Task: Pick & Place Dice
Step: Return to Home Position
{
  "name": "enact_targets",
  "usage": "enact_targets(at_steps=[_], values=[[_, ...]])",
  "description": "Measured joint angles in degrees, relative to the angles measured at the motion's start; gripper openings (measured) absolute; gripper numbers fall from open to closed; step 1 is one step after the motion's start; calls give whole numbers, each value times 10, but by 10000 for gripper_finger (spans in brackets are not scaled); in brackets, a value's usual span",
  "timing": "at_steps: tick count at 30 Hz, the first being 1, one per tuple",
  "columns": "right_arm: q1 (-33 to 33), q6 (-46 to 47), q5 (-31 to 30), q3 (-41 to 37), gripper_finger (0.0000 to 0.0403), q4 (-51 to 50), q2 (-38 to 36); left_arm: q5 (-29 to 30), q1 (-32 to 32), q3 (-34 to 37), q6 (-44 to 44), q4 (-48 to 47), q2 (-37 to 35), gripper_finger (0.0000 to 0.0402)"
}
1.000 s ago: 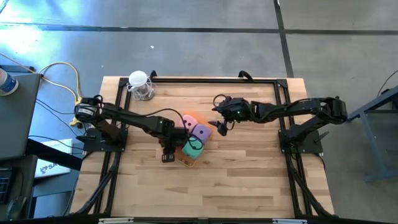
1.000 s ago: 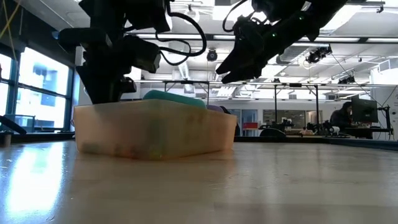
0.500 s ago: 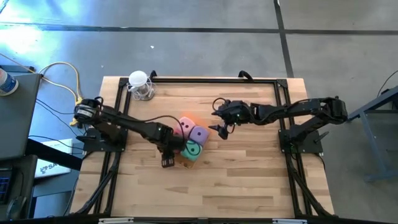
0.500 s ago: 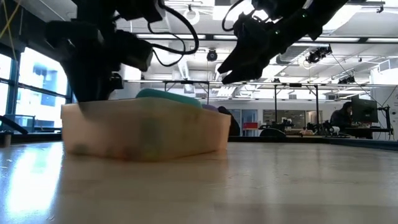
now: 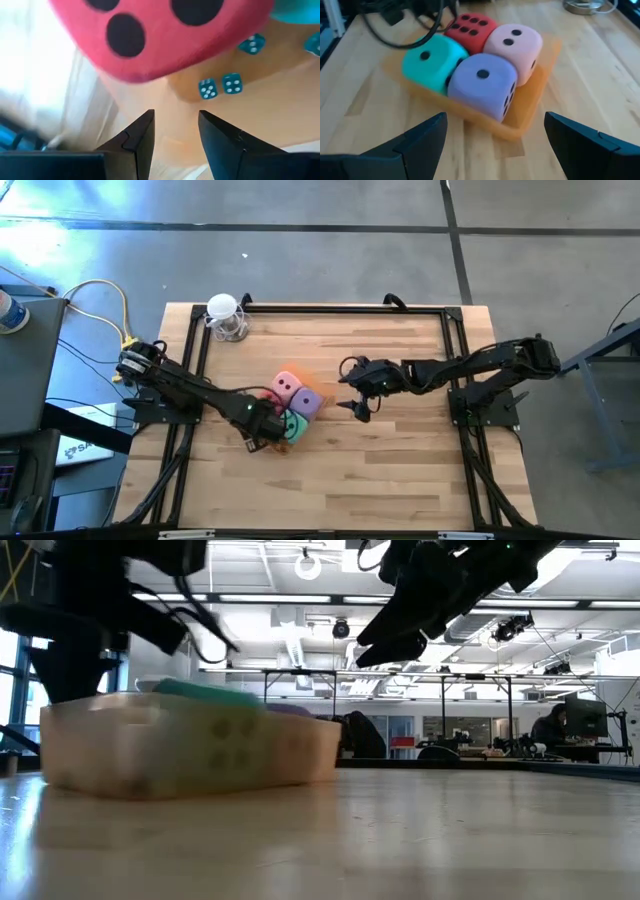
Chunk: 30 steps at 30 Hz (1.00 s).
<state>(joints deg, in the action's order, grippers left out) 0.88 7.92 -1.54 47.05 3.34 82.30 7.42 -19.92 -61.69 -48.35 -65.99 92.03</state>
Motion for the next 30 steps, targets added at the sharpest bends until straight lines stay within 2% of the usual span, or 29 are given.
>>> enact_targets(at_steps=[11,17,23,27,30], values=[[35,0,-3,0,325,0,0,61,-41,0,-131,-187,0,146],[51,-1,-6,0,325,-1,0,64,-41,0,-144,-238,0,146],[73,-23,-84,0,325,-33,-13,52,-32,0,-122,-239,0,146],[79,-25,-139,0,325,-111,-66,-5,-9,-13,-79,-240,0,145],[86,-20,-177,0,325,-172,-115,-12,16,-38,-43,-240,0,144]])
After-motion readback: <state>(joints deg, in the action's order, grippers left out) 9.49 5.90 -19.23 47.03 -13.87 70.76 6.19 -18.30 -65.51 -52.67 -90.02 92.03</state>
